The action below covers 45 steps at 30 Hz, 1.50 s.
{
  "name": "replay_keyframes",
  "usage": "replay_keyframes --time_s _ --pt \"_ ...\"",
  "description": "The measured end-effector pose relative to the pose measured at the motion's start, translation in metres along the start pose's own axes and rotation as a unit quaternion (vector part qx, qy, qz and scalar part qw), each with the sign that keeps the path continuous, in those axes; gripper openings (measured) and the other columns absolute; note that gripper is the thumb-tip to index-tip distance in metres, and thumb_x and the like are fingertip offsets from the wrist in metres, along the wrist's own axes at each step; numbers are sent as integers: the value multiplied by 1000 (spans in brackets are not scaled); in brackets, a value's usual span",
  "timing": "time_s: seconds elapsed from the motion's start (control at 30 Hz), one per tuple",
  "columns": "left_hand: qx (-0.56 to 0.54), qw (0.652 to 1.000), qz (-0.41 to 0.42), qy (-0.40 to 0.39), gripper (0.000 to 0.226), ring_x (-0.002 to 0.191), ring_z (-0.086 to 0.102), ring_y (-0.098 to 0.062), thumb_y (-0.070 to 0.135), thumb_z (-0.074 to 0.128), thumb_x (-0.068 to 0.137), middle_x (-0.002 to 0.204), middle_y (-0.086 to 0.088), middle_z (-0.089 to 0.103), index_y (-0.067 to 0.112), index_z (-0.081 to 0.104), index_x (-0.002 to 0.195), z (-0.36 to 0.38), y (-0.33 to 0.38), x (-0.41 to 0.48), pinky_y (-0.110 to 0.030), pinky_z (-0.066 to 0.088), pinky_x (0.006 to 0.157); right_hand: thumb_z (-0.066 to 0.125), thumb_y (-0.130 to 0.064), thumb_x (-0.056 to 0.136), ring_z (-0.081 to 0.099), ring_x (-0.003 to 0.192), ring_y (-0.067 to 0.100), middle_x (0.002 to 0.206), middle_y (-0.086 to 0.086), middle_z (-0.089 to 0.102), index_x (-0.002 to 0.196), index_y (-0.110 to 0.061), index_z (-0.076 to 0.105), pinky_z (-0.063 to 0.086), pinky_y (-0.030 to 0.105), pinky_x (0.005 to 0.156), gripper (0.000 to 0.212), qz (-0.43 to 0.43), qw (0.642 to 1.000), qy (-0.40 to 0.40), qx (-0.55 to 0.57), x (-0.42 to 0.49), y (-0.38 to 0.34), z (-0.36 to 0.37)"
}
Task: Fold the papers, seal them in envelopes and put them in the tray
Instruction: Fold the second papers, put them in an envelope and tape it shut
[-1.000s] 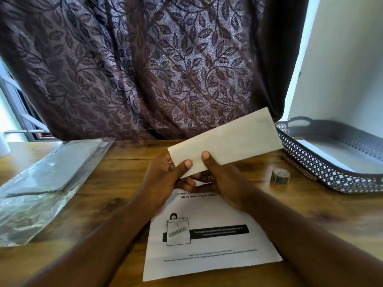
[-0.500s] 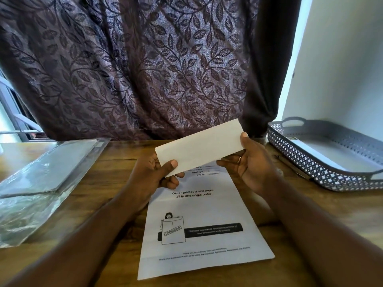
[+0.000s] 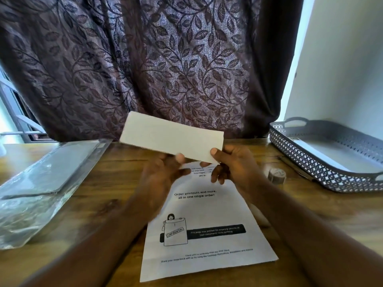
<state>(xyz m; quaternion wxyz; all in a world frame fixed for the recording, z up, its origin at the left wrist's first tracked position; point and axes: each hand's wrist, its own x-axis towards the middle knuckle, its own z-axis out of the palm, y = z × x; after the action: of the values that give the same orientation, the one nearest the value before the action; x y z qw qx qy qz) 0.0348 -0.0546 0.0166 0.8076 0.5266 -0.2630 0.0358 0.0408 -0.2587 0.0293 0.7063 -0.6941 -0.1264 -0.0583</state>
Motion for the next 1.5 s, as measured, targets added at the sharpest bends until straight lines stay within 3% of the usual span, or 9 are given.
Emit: replay_keyframes --time_s 0.07,0.13,0.3,0.7,0.87,1.0,1.2,1.4,1.5 --pt "95 994 8 -53 35 115 68 -21 42 70 92 121 -3 73 25 70 123 11 -8 -7 -23 55 88 58 -19 101 68 55 26 90 13 77 112 -10 68 50 28 45 18 -4 999 -35 -11 -6 -1 14" --pt "135 991 -20 -15 36 115 68 -16 47 67 93 120 3 73 31 67 126 13 -12 -11 -17 54 87 61 -26 99 70 60 30 91 15 76 111 -11 69 51 30 47 21 -5 997 -77 -26 -12 -1 27" --pt "44 993 -81 75 46 110 71 -18 42 66 90 119 1 74 26 60 133 13 -17 -11 -28 58 89 62 -25 98 71 60 30 90 16 77 112 -8 67 52 31 48 23 -27 995 -80 -53 -12 -4 30" --pt "-34 989 -12 143 24 105 73 -25 15 54 102 112 -6 76 22 59 124 -8 1 11 -33 61 75 56 -11 100 74 68 35 101 16 77 118 -11 66 57 28 55 21 -24 998 -57 -30 2 2 -8" --pt "-36 978 -12 207 13 98 75 -28 20 56 102 101 -10 78 16 66 108 -24 3 18 -35 62 75 56 -12 100 74 72 37 101 18 77 116 -13 68 58 28 56 20 -21 998 -47 -23 5 5 -24" --pt "-60 972 -22 226 25 100 74 -32 26 55 102 104 -16 77 5 64 112 -33 4 22 -43 62 78 57 -13 100 75 73 36 101 19 77 117 -13 68 57 27 56 20 -22 998 -54 -20 8 6 -27" --pt "-88 974 -46 206 37 104 72 -34 41 47 103 110 -18 75 11 63 117 -36 6 19 -48 61 83 54 -14 102 76 75 37 100 16 77 115 -16 67 60 30 58 18 -12 998 -50 -39 7 7 -31" --pt "45 987 -77 136 26 96 75 -32 25 46 105 104 -14 77 13 69 110 -39 2 14 -43 63 79 48 -24 106 75 72 38 96 12 78 107 -10 68 59 31 56 24 10 999 27 -41 8 8 -34" --pt "320 940 -90 76 28 98 72 -22 31 48 105 102 -1 77 17 71 108 -46 0 10 -36 57 82 50 -18 105 77 79 35 97 7 79 107 -16 68 64 35 67 18 26 998 38 -44 11 11 -35"
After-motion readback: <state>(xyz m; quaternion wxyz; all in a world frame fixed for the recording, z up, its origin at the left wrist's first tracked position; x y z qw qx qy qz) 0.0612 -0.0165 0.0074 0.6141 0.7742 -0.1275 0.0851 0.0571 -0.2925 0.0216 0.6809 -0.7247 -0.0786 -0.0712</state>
